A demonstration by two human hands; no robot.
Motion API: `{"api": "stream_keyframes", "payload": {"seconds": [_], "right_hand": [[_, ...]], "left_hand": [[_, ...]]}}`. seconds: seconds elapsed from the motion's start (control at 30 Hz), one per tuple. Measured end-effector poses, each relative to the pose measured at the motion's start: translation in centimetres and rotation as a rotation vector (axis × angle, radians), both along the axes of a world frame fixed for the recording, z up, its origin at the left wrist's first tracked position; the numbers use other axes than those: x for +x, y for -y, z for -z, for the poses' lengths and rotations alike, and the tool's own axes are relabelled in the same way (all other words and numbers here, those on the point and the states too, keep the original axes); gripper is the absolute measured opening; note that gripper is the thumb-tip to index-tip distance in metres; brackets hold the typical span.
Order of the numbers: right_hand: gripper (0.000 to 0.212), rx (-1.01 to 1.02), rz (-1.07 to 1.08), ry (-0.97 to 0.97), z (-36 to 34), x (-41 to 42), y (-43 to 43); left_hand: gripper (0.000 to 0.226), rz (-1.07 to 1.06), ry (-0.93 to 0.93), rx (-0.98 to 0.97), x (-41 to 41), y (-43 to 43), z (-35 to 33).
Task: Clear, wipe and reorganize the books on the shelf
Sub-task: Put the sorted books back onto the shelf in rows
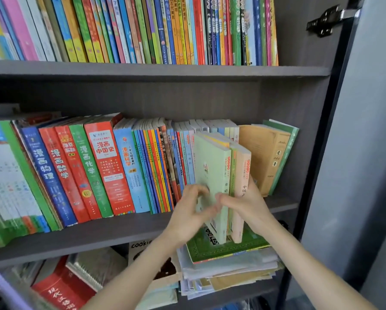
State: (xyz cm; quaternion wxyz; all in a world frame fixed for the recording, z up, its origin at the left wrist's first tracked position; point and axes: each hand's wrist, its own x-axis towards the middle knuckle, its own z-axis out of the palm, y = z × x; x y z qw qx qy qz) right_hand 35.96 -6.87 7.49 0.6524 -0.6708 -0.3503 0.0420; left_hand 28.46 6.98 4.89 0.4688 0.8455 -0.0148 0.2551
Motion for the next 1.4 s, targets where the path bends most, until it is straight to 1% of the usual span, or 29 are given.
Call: {"api": "stream_keyframes", "payload": {"seconds": [0.07,0.1,0.17,0.27,0.33,0.37,0.43,0.5,0.53,0.6,0.63,0.67,0.73,0.8,0.9,1.0,1.07,1.1,1.17,1.2,1.3,1.37,1.4], "right_hand": [[0.077,-0.008,-0.033,-0.022,0.0,-0.1,0.2],[0.082,-0.016,-0.048,-0.035,0.1,-0.2,0.4],[0.084,-0.033,-0.088,-0.057,0.2,-0.1,0.8],[0.072,-0.11,-0.149,-0.068,0.1,0.1,1.4],[0.078,-0.164,-0.155,-0.047,0.3,0.2,1.6],[0.084,-0.184,-0.152,-0.026,0.4,0.1,1.6],[0.087,-0.199,-0.153,0.011,0.7,0.0,1.7],[0.079,-0.197,-0.136,0.019,0.8,0.2,1.6],[0.073,-0.194,-0.122,0.016,0.7,0.3,1.6],[0.066,-0.213,-0.104,0.028,0.4,0.3,1.1],[0.067,-0.24,-0.097,0.052,0.3,0.1,0.6],[0.071,-0.276,-0.088,0.088,0.2,-0.2,0.2],[0.078,-0.309,-0.073,0.14,0.0,-0.4,-0.4],[0.071,-0.297,-0.089,0.128,-0.3,-0.1,-0.3],[0.055,-0.283,-0.21,0.031,-0.9,1.0,0.3],[0.052,-0.305,-0.305,-0.018,-1.7,2.0,0.7],[0.052,-0.305,-0.322,-0.032,-1.7,2.6,1.0],[0.048,-0.289,-0.32,-0.037,-1.4,2.6,1.3],[0.036,-0.238,-0.276,-0.037,-0.6,2.5,1.7],[0.03,-0.211,-0.21,-0.02,-0.2,2.3,1.9],[0.011,-0.042,0.146,0.05,0.8,1.7,2.5],[0.009,0.124,0.34,0.093,1.1,1.4,3.7],[0.006,0.229,0.4,0.089,1.1,1.4,4.6]], "left_hand": [[0.06,0.037,-0.029,-0.299,0.4,-1.5,-1.5],[0.064,0.021,-0.026,-0.383,0.8,-1.9,-2.2],[0.07,0.007,-0.012,-0.474,2.0,-1.9,-3.6],[0.083,0.02,0.004,-0.559,3.2,-1.7,-5.9],[0.09,0.058,-0.008,-0.591,3.8,-1.7,-7.6],[0.088,0.073,-0.016,-0.599,4.1,-1.7,-8.3],[0.077,0.082,-0.025,-0.59,4.8,-1.9,-9.6],[0.065,0.053,-0.058,-0.616,5.6,-1.8,-10.3],[0.057,0.041,-0.074,-0.65,5.9,-1.7,-10.6],[0.032,0.045,-0.102,-0.729,6.3,-1.4,-11.0],[0.019,0.044,-0.121,-0.763,6.4,-1.2,-11.1],[0.011,0.039,-0.14,-0.784,6.5,-1.0,-11.2],[0.014,0.026,-0.165,-0.78,6.7,-0.9,-11.3],[0.018,-0.002,-0.162,-0.739,6.9,-1.2,-11.2],[0.017,-0.029,-0.152,-0.681,7.4,-2.4,-11.3],[0.018,0.024,-0.169,-0.681,7.6,-3.4,-11.3],[0.017,0.027,-0.166,-0.693,7.6,-3.5,-11.2],[0.016,0.014,-0.166,-0.706,7.7,-3.5,-11.1],[0.018,-0.023,-0.175,-0.733,7.6,-3.5,-11.0],[0.018,-0.043,-0.18,-0.74,7.5,-3.6,-11.0],[0.016,-0.074,-0.19,-0.758,7.5,-4.3,-10.9],[0.017,-0.098,-0.196,-0.759,7.6,-4.6,-10.7],[0.017,-0.108,-0.196,-0.76,7.7,-4.6,-10.7]]}}
